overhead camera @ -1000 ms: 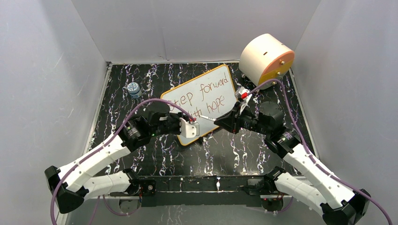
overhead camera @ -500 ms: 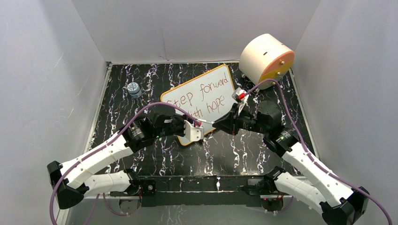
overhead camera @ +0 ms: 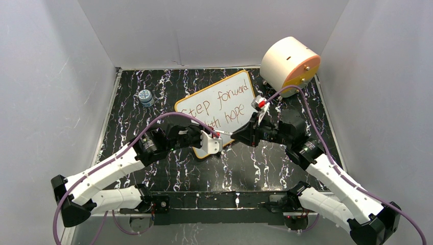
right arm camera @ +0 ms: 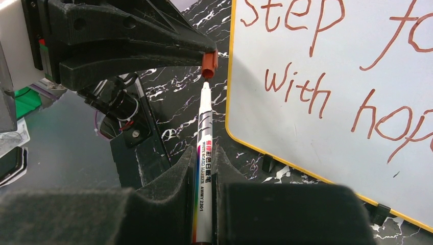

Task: Write a sentence on the whiteboard
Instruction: Close the whiteboard marker at the center of the board.

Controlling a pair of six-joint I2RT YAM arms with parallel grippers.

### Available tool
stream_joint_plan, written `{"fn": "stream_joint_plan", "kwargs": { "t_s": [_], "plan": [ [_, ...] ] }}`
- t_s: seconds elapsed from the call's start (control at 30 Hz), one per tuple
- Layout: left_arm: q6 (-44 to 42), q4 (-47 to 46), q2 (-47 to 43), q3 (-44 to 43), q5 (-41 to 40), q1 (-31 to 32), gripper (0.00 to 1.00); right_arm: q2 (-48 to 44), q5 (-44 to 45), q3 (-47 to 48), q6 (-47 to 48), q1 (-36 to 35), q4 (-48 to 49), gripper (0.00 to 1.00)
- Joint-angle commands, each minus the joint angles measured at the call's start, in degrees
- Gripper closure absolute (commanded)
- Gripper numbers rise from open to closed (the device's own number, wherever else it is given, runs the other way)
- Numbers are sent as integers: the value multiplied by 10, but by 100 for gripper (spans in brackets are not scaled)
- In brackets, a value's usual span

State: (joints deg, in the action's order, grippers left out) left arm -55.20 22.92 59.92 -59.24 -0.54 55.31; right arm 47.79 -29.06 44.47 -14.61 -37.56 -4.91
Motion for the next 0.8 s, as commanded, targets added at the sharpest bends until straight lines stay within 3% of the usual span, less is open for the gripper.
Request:
{"fn": "stream_joint_plan", "kwargs": {
  "t_s": [0.0, 0.77],
  "plan": [
    [-13, -3, 1, -20, -3, 10, 100, 3, -8, 27, 6, 1, 20, 100],
    [-25, 18, 20, -41, -4, 34, 100, 16, -6, 30, 10, 1, 20, 100]
  ]
}}
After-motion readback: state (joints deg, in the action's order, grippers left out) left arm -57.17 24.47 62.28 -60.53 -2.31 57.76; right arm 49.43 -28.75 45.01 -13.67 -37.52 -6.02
